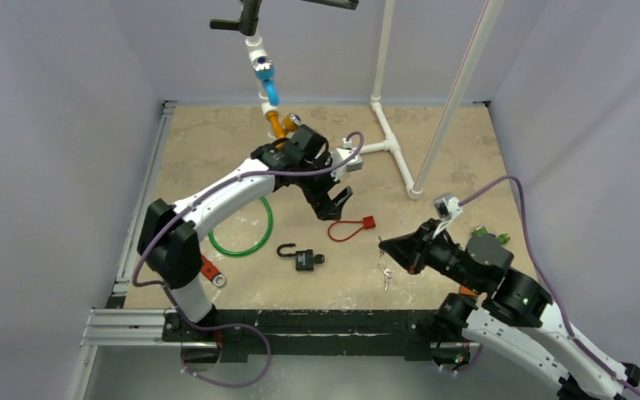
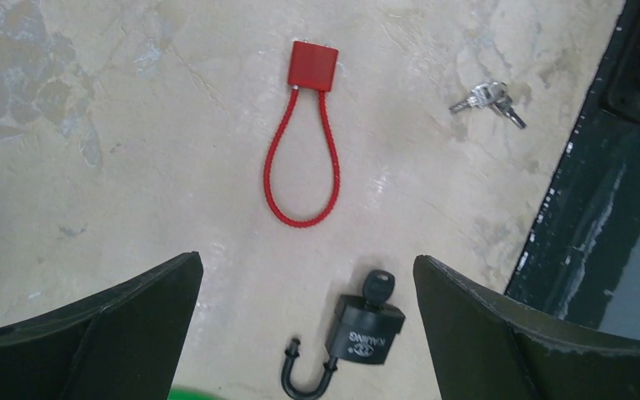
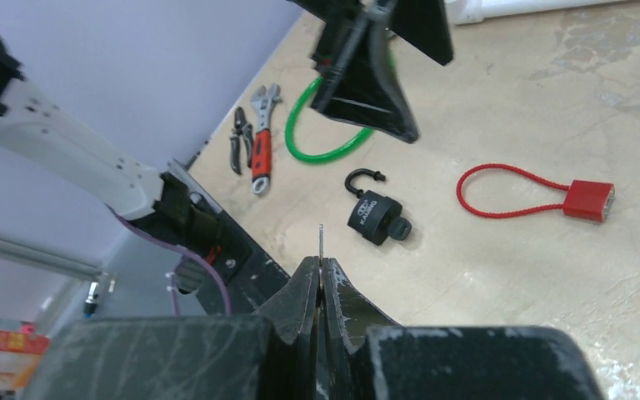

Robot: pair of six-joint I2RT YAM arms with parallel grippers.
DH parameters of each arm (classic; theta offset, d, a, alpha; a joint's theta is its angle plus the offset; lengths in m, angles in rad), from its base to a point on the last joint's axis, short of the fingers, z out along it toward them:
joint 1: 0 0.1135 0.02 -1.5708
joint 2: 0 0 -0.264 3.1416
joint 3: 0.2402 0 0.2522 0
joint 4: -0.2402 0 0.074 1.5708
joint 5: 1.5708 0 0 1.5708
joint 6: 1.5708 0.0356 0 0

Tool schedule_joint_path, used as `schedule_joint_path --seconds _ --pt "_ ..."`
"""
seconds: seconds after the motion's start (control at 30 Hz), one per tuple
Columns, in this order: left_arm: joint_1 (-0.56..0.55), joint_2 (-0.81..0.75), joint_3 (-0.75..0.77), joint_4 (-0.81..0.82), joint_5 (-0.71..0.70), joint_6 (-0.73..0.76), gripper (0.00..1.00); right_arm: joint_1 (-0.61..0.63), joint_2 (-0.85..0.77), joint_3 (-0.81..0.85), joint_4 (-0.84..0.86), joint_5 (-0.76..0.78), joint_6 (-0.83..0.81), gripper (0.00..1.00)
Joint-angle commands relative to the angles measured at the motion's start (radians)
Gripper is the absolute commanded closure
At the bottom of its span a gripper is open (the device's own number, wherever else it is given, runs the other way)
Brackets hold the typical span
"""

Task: Unlock with the key
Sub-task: Pick up the lock from the center of the board.

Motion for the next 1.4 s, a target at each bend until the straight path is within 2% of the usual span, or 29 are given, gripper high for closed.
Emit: schedule_joint_path --seconds 0.0,0.2,0.37,0.43,0.73,0.93,1.27,1.37 --pt "-0.021 0.122 0.076 0.095 -0.014 -0.013 0.0 -0.001 -0.107 0.013 -0.119 0.081 0.121 1.0" --pt "-0.099 0.32 0.237 0.056 -0.024 0.034 0.0 0.0 -0.145 0.035 -0.113 0.088 0.131 1.0" --pt "-0.149 0.395 0.25 0.133 -0.066 0.034 0.0 0.0 -0.156 0.074 -0.105 0.108 0.112 1.0" --pt "-0.166 0.421 0.246 0.149 -0.09 0.049 0.05 0.0 -0.157 0.095 -0.11 0.124 0.105 1.0" --pt "-0.18 0.436 0.176 0.267 -0.093 0.141 0.19 0.0 -0.128 0.147 -0.085 0.131 0.093 1.0" --pt "-0.183 0.502 0.227 0.222 -0.093 0.164 0.22 0.0 -0.104 0.197 -0.073 0.129 0.079 1.0" --pt "-0.208 0.558 0.22 0.252 -0.161 0.19 0.26 0.0 -0.085 0.235 -0.067 0.131 0.055 1.0" --pt "-0.209 0.559 0.22 0.256 -0.159 0.184 0.34 0.0 -0.08 0.24 -0.063 0.125 0.049 1.0"
